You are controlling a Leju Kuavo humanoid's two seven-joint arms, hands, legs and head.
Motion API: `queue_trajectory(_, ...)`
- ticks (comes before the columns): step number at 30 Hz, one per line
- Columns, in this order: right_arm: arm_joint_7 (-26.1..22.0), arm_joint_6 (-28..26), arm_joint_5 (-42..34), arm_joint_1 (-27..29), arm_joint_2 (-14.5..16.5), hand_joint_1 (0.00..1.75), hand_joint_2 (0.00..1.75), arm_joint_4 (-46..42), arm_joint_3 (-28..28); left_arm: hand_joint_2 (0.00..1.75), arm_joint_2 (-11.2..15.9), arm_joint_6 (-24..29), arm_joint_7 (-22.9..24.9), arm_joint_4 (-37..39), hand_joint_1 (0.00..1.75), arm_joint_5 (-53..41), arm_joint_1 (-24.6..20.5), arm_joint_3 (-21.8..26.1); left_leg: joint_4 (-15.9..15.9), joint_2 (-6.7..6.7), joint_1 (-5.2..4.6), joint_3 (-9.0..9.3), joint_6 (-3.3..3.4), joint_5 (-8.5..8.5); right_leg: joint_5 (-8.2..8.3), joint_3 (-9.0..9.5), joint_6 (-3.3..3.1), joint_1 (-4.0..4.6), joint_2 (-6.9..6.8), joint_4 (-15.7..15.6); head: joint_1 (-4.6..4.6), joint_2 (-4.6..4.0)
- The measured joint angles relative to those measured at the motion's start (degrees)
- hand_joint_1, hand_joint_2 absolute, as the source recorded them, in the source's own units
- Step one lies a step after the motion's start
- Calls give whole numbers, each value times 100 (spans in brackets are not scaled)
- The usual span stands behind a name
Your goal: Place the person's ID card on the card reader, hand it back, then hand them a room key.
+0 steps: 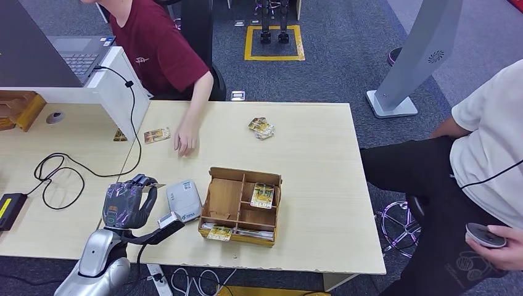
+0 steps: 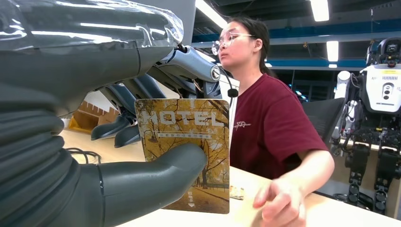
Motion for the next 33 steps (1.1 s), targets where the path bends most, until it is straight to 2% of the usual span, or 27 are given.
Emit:
queue_trajectory(13,1,-2,-1,0,0,0,175,0,0,175,-2,-41,-105,-1,175,203,5,0,0,0,0,0,0,0,0,0,0,0,0,0,0,0)
queue_trajectory(21,60,-70,0,-1,1,0,175,0,7,175,-137,-638,-368,-143,175,1428,11,86,0,0,-1,0,0,0,0,0,0,0,0,0,0,-1)
queue_trajectory(29,85,-74,-4,-2,1,0,175,0,7,175,-271,-730,-389,-251,175,1613,8,141,0,0,-1,1,0,0,0,0,0,0,0,0,0,0)
queue_trajectory(33,83,-86,-35,-2,1,0,175,0,7,175,-336,-1371,-421,-291,175,2340,8,162,0,-1,-1,1,0,0,0,0,0,0,0,0,0,0)
